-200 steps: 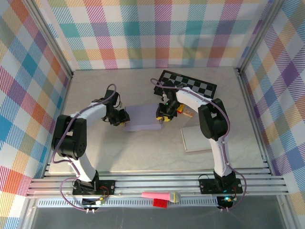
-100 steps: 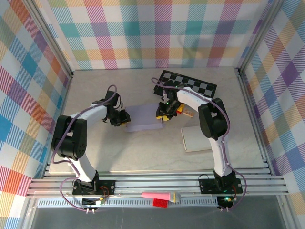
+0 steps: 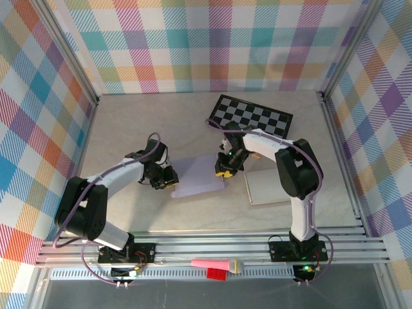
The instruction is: Fold the paper box
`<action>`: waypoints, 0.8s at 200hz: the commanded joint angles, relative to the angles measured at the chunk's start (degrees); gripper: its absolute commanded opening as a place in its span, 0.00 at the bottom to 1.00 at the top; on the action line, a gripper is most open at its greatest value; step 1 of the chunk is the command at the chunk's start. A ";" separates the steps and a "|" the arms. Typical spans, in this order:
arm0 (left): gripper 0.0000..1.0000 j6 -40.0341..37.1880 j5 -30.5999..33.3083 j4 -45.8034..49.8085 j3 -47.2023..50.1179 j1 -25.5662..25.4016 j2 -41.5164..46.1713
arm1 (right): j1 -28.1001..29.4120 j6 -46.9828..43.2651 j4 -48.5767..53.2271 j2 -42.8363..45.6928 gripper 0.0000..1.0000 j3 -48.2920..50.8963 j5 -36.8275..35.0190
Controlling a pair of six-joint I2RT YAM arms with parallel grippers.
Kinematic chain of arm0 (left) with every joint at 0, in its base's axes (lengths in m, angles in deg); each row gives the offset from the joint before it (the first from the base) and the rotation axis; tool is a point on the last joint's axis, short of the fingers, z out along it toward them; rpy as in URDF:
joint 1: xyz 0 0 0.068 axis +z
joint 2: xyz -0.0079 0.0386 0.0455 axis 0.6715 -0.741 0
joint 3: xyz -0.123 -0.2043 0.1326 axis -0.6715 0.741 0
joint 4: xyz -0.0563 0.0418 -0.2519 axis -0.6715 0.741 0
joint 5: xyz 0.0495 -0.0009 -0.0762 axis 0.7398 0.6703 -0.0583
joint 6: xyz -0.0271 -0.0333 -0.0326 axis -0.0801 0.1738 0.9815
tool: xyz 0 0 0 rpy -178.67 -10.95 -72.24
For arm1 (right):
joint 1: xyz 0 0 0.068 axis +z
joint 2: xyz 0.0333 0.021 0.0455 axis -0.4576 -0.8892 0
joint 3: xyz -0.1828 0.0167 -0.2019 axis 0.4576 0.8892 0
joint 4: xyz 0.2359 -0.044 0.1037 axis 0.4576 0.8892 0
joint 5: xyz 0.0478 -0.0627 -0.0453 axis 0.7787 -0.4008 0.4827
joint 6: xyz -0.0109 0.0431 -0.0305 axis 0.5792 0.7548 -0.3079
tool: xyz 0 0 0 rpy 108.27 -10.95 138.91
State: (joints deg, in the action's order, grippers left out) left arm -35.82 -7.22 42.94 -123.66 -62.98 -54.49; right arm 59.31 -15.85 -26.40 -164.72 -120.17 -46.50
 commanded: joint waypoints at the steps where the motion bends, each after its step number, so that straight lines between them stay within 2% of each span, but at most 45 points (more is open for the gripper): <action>1: 0.21 2.93 -0.37 -0.59 2.62 -0.69 2.76 | 1.06 0.83 -2.09 0.61 0.25 2.91 0.49; 34: 0.23 2.84 -1.07 -3.91 3.08 -0.69 1.25 | 1.06 0.05 -2.37 -0.94 0.24 3.00 -0.23; 74: 0.21 2.67 1.33 -4.71 3.62 -0.73 0.24 | 1.06 -1.34 -0.94 -1.98 0.24 2.08 -2.64; 109: 0.16 2.24 2.99 -3.58 3.70 -0.72 1.91 | 1.06 -2.25 -0.61 -0.20 0.25 1.50 -4.40; 126: 0.13 1.80 2.67 -3.72 3.77 -0.67 2.11 | 0.97 -3.13 -1.10 0.90 0.29 1.06 -4.86; 160: 0.11 0.84 1.52 -4.80 4.40 -0.68 2.70 | -0.83 -4.80 -2.40 1.56 0.45 0.07 -3.54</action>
State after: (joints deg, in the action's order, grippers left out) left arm -33.63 -5.75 39.99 -120.90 -63.33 -52.46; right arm 59.66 -18.47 -27.69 -164.02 -118.97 -48.19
